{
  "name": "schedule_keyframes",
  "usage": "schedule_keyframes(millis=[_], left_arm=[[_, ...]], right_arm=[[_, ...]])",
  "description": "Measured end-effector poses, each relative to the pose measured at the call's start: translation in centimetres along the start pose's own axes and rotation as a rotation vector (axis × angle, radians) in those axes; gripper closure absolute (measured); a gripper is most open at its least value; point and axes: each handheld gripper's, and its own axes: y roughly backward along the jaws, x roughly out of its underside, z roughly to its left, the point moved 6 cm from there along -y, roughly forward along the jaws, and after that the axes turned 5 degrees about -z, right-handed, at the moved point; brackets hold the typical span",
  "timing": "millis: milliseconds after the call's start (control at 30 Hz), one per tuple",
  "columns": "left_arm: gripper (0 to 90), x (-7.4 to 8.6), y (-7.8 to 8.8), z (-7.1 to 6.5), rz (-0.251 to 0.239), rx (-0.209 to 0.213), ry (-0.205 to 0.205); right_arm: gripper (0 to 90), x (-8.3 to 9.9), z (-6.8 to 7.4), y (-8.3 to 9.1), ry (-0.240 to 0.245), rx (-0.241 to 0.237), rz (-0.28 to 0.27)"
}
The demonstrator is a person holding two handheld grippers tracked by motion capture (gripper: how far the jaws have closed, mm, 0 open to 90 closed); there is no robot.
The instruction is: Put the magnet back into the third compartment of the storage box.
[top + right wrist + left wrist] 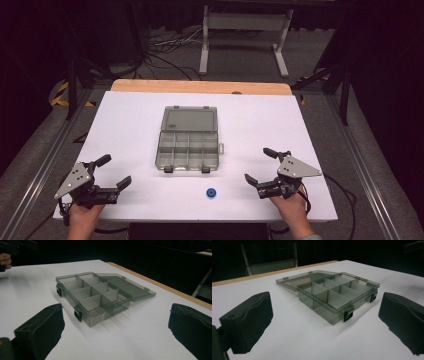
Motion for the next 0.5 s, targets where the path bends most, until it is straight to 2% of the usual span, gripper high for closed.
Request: schedule_keyframes(millis=[133, 300, 500], left_arm=[[0.2, 0.0, -0.1, -0.1, 0.011, 0.005, -0.015], [0.3, 0.1, -0.1, 0.0, 0.019, 0.006, -0.017], [0.3, 0.0, 0.0, 0.0, 0.013, 0.004, -0.009]], right_arm=[[0.6, -0.5, 0.5, -1.3, -0.004, -0.025, 0.000], [0.4, -1.5, 1.2, -2.9, -0.016, -0.061, -0.002], [0.4, -2.6, 2.1, -4.4, -0.006, -0.100, -0.023]])
